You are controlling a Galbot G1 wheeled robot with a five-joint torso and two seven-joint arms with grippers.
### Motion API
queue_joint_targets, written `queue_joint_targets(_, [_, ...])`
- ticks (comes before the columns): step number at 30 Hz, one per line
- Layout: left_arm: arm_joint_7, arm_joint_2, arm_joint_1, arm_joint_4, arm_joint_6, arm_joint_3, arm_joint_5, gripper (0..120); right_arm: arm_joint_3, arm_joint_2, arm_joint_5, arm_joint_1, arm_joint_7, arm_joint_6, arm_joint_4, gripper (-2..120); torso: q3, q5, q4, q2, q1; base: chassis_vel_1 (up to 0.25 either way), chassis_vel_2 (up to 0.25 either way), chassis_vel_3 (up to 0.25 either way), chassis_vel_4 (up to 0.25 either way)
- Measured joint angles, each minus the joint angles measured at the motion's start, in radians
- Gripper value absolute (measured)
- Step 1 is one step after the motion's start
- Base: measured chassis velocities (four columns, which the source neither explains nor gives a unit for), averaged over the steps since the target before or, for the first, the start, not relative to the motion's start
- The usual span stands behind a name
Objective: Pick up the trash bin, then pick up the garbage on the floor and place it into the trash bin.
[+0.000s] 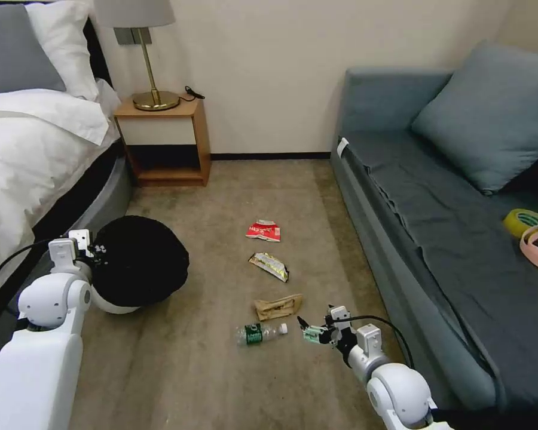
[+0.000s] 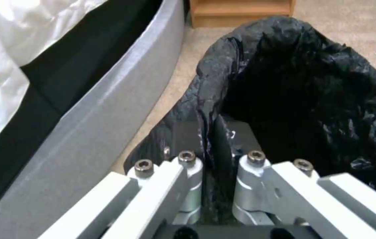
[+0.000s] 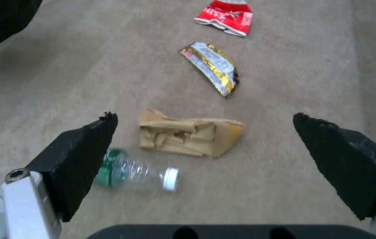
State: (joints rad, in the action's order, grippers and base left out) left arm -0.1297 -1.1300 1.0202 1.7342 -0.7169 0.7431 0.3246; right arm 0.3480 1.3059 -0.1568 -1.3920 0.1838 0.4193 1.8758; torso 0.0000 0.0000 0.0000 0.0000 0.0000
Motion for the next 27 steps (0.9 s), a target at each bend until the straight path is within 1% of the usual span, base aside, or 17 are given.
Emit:
queue_joint_targets(10, [0.002, -0.003, 0.002, -0.002, 0.002, 0.001, -0.005, 4, -0.024, -0.002, -0.001, 0.022, 0.002, 0.0, -0.021, 100, 0.0, 0.0, 0.0, 0.0, 0.0, -0.116, 0.1, 0.109, -0.109])
queue_joint_targets(12, [0.004, -0.005, 0.004, -0.002, 0.003, 0.001, -0.006, 4, -0.044, -0.031, -0.021, 0.046, 0.024, 0.001, -0.027, 100, 0.0, 0.0001, -0.0001, 0.0, 0.0, -0.077, 0.071, 0.067, -0.071])
queue_joint_targets(13, [0.004, -0.005, 0.004, -0.002, 0.003, 0.001, -0.006, 4, -0.044, -0.031, -0.021, 0.046, 0.024, 0.001, -0.027, 100, 0.0, 0.0001, -0.0001, 0.0, 0.0, -0.066, 0.054, 0.067, -0.067])
queue_joint_targets(17, [0.008, -0.005, 0.009, 0.002, 0.004, 0.007, -0.007, 4, -0.076, -0.092, -0.035, 0.12, 0.048, 0.026, -0.05, 100, 0.0, 0.0001, 0.0, 0.0, 0.0, -0.007, 0.01, 0.01, -0.017])
queue_joint_targets(18, [0.008, -0.005, 0.009, 0.002, 0.004, 0.007, -0.007, 4, -0.076, -0.092, -0.035, 0.12, 0.048, 0.026, -0.05, 100, 0.0, 0.0001, 0.0, 0.0, 0.0, 0.0, 0.0, 0.0, 0.0])
queue_joint_targets(20, [0.008, -0.004, 0.013, 0.006, 0.006, 0.009, -0.007, 4, -0.101, -0.121, -0.048, 0.169, 0.064, 0.042, -0.066, 100, 0.0, 0.0001, 0.0, 0.0, 0.0, 0.0, 0.0, 0.0, 0.0])
queue_joint_targets(21, [0.01, -0.004, 0.014, 0.008, 0.006, 0.01, -0.007, 4, -0.114, -0.137, -0.051, 0.191, 0.078, 0.047, -0.075, 100, 0.0, 0.0002, 0.0, 0.0, 0.0, 0.0, 0.0, 0.0, 0.0])
queue_joint_targets(22, [0.011, -0.003, 0.016, 0.011, 0.007, 0.012, -0.007, 4, -0.143, -0.171, -0.052, 0.238, 0.111, 0.052, -0.098, 100, 0.0, 0.0001, 0.0, 0.0, 0.0, 0.0, 0.0, 0.0, 0.0])
queue_joint_targets(23, [0.011, -0.003, 0.016, 0.011, 0.007, 0.012, -0.007, 4, -0.143, -0.171, -0.052, 0.238, 0.111, 0.052, -0.098, 100, 0.0, 0.0001, 0.0, 0.0, 0.0, 0.0, 0.0, 0.0, 0.0])
queue_joint_targets(27, [0.018, 0.002, 0.021, 0.022, 0.007, 0.015, -0.007, 4, -0.234, -0.25, -0.032, 0.356, 0.226, 0.037, -0.185, 100, 0.0, 0.0001, 0.0001, 0.0, 0.0, 0.0, 0.0, 0.0, 0.0])
